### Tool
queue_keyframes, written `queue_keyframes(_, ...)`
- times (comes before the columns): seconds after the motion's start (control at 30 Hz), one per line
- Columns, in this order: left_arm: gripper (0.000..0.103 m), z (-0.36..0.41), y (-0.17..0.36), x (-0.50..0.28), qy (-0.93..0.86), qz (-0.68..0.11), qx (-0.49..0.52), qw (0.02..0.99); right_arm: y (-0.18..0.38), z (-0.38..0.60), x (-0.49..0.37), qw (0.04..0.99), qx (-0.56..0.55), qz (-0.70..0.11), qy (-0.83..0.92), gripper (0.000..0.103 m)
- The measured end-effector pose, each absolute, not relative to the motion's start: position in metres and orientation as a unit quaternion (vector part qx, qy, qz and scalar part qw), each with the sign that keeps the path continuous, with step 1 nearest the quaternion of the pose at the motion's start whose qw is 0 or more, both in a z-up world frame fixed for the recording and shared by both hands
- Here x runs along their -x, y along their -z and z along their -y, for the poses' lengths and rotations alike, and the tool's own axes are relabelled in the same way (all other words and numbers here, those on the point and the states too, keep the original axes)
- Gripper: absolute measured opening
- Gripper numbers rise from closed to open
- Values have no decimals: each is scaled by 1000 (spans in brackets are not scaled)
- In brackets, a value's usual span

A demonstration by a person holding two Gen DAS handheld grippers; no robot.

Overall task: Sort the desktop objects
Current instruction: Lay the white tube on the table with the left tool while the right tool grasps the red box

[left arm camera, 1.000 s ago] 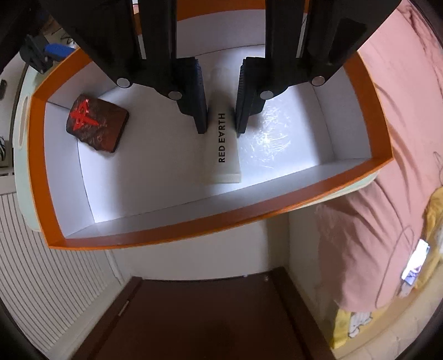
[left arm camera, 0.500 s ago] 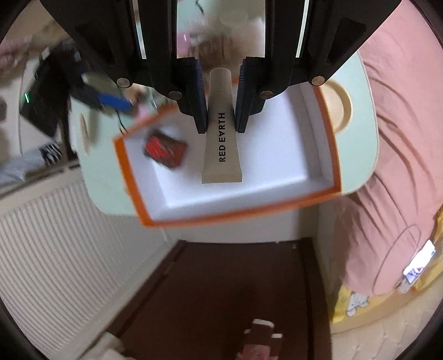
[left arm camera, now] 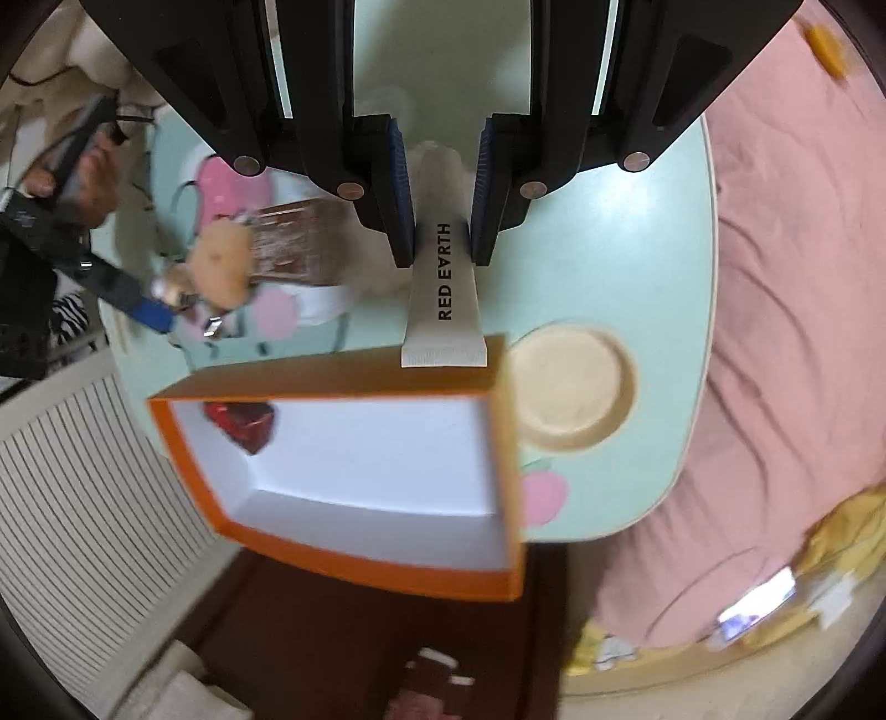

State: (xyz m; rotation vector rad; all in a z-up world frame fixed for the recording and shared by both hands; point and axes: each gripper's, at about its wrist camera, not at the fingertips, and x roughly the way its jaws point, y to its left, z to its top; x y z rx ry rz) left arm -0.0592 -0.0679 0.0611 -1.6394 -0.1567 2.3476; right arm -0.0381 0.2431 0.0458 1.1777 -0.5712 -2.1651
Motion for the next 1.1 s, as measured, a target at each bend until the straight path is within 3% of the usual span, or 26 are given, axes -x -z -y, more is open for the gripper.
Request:
queue_keyframes(0.27, 20, 68, -36, 60, -815, 71, 562, 125, -65, -220, 39, 301, -442, 149, 832, 66)
queue_keyframes(0.3, 29, 68, -36, 60, -816, 77, 560, 121, -71, -218, 42, 300, -441, 138, 835, 66)
queue_keyframes(0.33, 52, 69, -37, 59, -820, 83, 555, 113, -77, -216, 45, 297, -439, 125, 839, 66)
queue_keyframes(0.4, 79, 74, -38, 54, -832, 96, 540, 86, -90, -211, 53, 289, -434, 94, 848, 66)
queue_keyframes(0.43, 82, 77, -40, 50, -844, 107, 521, 75, -100, -206, 61, 277, -434, 65, 855, 66)
queue_keyframes(0.6, 82, 81, -40, 27, -891, 131, 431, 54, -119, -165, 119, 233, -512, -88, 822, 65)
queue_keyframes(0.77, 83, 73, -28, 14, -909, 112, 396, 67, -87, -114, 166, 215, -610, -254, 719, 65)
queue_keyframes(1.07, 83, 65, -20, 17, -901, 116, 404, 110, -19, -96, 207, 191, -737, -282, 584, 65)
queue_keyframes(1.1, 83, 64, -20, 17, -901, 116, 404, 110, -16, -96, 209, 186, -737, -285, 584, 61)
